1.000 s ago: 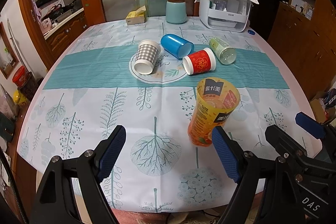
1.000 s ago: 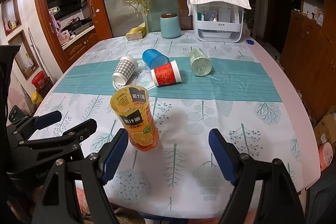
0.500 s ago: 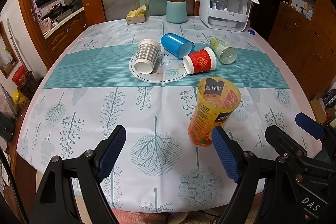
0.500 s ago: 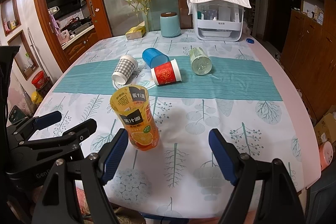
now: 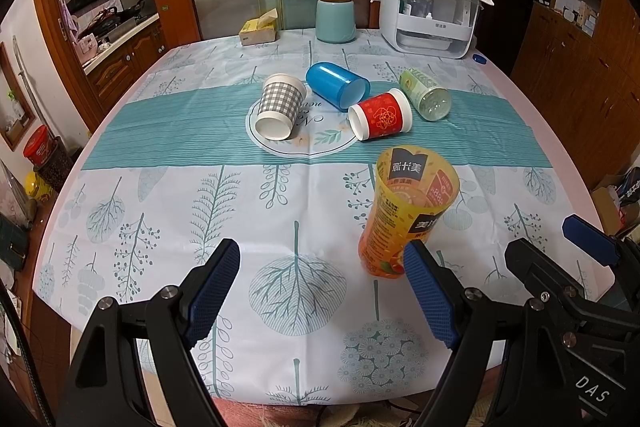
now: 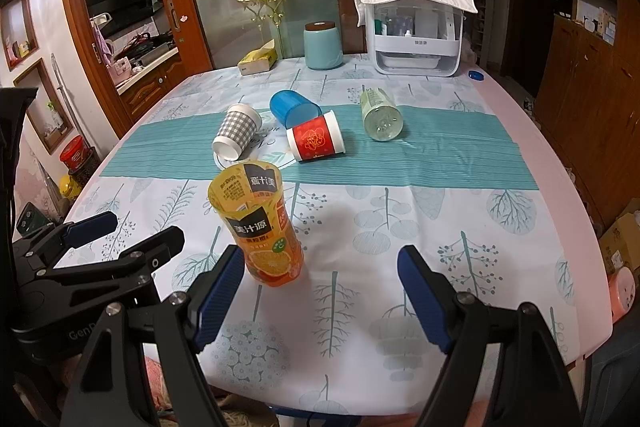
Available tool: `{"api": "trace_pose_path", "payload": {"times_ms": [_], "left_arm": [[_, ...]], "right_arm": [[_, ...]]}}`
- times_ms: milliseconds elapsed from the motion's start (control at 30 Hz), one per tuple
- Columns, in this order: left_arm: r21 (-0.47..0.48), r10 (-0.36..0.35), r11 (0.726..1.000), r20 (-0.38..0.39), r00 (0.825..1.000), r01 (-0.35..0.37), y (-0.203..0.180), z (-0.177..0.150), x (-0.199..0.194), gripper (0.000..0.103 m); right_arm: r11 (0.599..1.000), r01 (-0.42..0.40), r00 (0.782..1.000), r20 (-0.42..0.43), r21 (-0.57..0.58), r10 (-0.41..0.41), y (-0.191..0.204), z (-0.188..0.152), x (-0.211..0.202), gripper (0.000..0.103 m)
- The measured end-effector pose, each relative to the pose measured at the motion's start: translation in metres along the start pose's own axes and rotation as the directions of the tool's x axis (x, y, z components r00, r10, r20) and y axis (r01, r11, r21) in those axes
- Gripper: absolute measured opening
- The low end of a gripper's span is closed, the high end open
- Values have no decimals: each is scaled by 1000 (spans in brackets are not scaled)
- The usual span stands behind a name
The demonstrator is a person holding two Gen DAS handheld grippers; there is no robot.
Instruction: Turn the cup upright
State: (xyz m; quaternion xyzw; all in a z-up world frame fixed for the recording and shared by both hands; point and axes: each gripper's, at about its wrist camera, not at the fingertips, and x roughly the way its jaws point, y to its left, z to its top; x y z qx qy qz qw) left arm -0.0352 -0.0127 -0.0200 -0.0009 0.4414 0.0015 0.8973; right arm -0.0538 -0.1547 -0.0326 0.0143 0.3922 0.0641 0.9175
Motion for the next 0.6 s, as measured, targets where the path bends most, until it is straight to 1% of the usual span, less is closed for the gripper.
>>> {"api": "trace_pose_path", "payload": {"times_ms": [467,600], "left_arm": [[0,-1,1000,-6,1000,1,1,-2,3,83],[0,0,1000,-13,1000,0,3,-5,4,83]], "right_arm": [[1000,-3,1000,-2,2,3,-1,1,0,79],[1000,-3,1000,-7,5,3,1,-3,3,79]]}}
